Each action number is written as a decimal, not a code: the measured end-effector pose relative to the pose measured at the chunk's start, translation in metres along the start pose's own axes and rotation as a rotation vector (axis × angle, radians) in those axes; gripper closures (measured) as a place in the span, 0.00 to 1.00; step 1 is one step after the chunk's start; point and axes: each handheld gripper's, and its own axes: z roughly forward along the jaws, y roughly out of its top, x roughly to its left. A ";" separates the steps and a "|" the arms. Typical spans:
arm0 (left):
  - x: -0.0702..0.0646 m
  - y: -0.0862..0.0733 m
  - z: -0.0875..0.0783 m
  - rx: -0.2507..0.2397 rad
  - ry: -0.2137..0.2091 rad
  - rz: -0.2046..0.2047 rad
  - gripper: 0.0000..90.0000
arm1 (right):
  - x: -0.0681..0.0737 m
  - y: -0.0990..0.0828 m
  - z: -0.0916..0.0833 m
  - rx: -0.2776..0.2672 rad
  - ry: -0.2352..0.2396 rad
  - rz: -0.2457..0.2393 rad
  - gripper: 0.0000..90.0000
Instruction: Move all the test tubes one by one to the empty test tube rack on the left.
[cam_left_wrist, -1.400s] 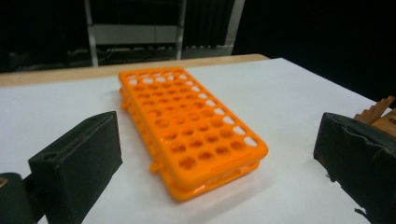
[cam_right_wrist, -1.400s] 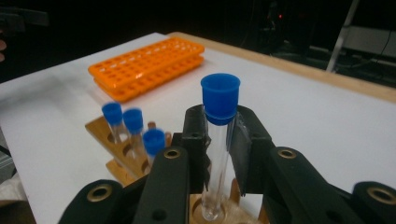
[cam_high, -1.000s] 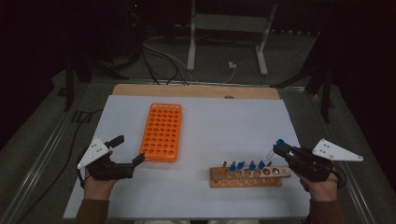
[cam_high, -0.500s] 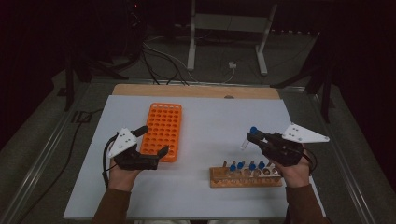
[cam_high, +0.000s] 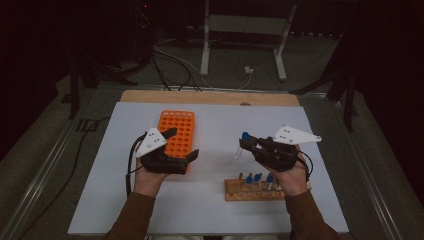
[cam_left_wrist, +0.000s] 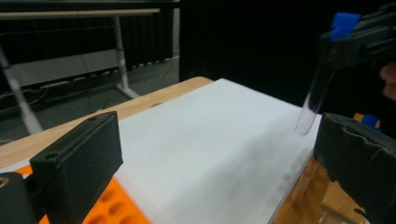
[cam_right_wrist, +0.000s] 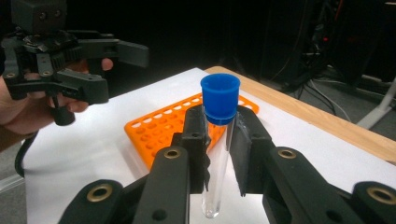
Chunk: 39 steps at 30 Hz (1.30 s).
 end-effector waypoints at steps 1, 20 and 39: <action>-0.002 0.002 0.005 -0.002 -0.022 -0.009 0.03 | 0.000 0.001 0.003 0.004 0.002 0.001 0.86; -0.034 0.006 0.046 0.073 -0.173 0.085 0.57 | 0.014 0.007 0.029 0.016 0.059 0.025 0.86; -0.036 0.004 0.056 0.108 -0.205 0.103 0.87 | 0.015 0.008 0.029 0.023 0.100 0.024 0.64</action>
